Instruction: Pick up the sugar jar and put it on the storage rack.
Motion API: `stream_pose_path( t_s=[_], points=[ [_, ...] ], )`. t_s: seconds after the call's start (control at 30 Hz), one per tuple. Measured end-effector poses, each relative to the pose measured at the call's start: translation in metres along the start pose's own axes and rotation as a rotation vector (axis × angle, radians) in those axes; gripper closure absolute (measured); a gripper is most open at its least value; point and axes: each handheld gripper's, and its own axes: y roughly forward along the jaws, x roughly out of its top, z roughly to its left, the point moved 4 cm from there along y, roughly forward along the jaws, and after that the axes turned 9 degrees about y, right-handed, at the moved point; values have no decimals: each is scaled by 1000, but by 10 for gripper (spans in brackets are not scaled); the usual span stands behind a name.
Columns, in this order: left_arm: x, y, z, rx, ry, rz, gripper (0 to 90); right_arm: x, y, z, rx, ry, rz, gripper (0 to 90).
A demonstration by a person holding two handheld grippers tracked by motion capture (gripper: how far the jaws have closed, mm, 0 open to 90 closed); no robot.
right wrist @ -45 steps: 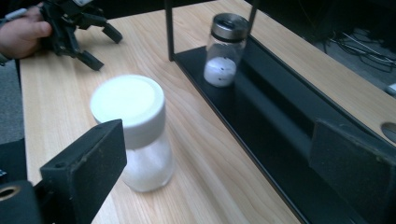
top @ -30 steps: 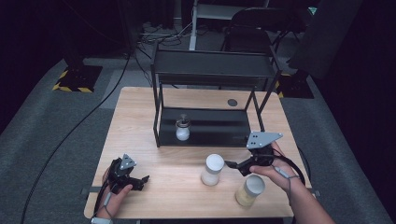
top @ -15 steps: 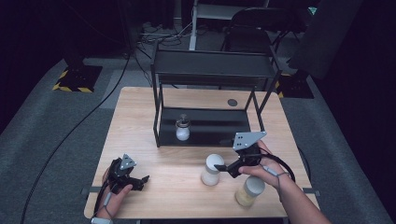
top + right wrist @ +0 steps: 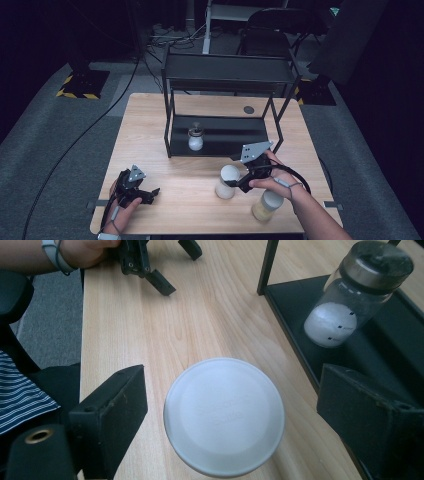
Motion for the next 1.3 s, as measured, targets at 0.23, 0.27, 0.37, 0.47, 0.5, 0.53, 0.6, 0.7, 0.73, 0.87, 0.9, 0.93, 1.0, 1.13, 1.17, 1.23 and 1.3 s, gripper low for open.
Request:
stream_pose_path(
  t_s=[0.23, 0.27, 0.37, 0.47, 0.5, 0.53, 0.6, 0.7, 0.73, 0.87, 0.9, 0.93, 1.0, 1.13, 1.17, 1.23, 1.3],
  points=[
    [0, 0, 0, 0, 1, 1, 4, 4, 7, -1, 26, -15, 62, 156],
    [0, 0, 0, 0, 0, 1, 4, 5, 8, -2, 27, -16, 72, 165],
    [0, 0, 0, 0, 0, 1, 5, 7, 11, -3, 27, -15, 100, 181],
    [0, 0, 0, 0, 0, 1, 4, 8, 15, -4, 34, -17, 126, 195],
    [0, 0, 0, 0, 0, 0, 4, 8, 16, -4, 37, -18, 133, 200],
    [0, 0, 0, 0, 0, 1, 4, 8, 18, -5, 38, -17, 140, 206],
    [0, 0, 0, 0, 0, 1, 4, 9, 19, -5, 41, -24, 151, 234],
    [0, 0, 0, 0, 0, 1, 4, 9, 21, -6, 43, -34, 154, 262],
    [0, 0, 0, 0, 0, 1, 4, 9, 21, -6, 42, -34, 152, 276],
    [0, 0, 0, 0, 1, 1, 4, 8, 20, -7, 32, -38, 146, 331],
    [0, 0, 0, 0, 0, 1, 4, 8, 20, -6, 30, -41, 146, 332],
    [0, 0, 0, 0, 0, 1, 4, 9, 20, -6, 28, -42, 147, 334],
    [0, 0, 0, 0, 0, 1, 4, 9, 20, -5, 24, -43, 147, 336],
    [0, 0, 0, 0, 0, 1, 4, 9, 20, -6, 27, -43, 147, 337],
    [0, 0, 0, 0, 0, 1, 4, 9, 20, -6, 29, -46, 146, 338],
    [0, 0, 0, 0, 0, 1, 4, 9, 19, -7, 31, -46, 136, 338],
    [0, 0, 0, 0, 0, 1, 4, 8, 17, -9, 32, -44, 115, 338]
  ],
)
